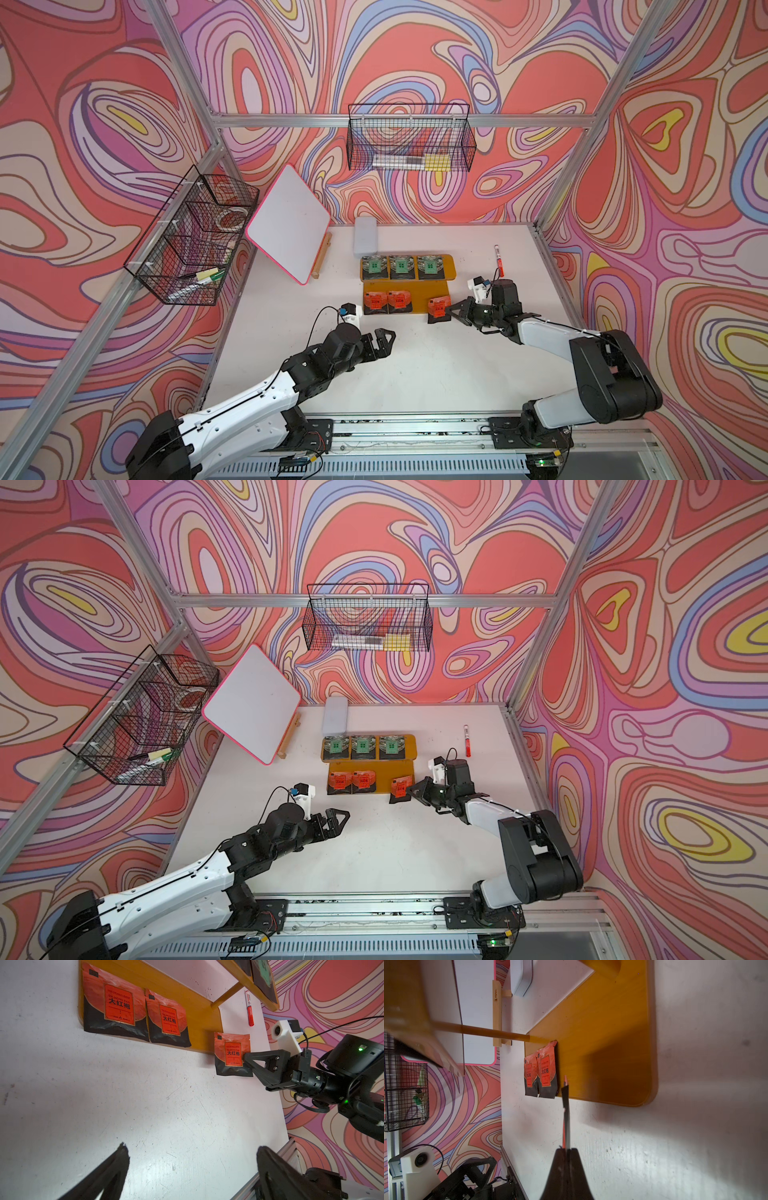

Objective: Place the tea bags on the shelf by color
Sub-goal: Place the tea bag on the shelf.

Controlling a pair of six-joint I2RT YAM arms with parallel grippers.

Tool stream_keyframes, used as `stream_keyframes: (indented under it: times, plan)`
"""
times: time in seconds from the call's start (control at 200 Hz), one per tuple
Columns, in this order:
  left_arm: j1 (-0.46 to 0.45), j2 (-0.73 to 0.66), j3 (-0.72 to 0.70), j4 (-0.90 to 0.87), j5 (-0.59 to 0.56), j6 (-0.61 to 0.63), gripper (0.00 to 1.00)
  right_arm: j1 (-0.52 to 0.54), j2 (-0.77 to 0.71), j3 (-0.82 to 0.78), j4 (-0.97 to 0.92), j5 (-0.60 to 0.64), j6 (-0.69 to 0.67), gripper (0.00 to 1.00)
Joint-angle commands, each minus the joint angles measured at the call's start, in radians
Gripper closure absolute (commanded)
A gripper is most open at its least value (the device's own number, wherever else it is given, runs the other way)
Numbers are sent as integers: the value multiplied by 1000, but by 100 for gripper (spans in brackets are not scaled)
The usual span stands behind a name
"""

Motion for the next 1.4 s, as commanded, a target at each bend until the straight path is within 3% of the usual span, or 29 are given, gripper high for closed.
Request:
stream_keyframes:
  times: [0.0, 0.751, 1.397]
  plan:
    - [6, 7, 31, -21, -22, 24, 1, -31, 47, 33, 47, -62, -41, 100]
    - [6, 42, 39, 0, -11, 18, 1, -72, 309, 178, 84, -129, -99, 100]
    - [6, 57, 39, 12, -8, 15, 1, -71, 413, 276, 26, -161, -121, 100]
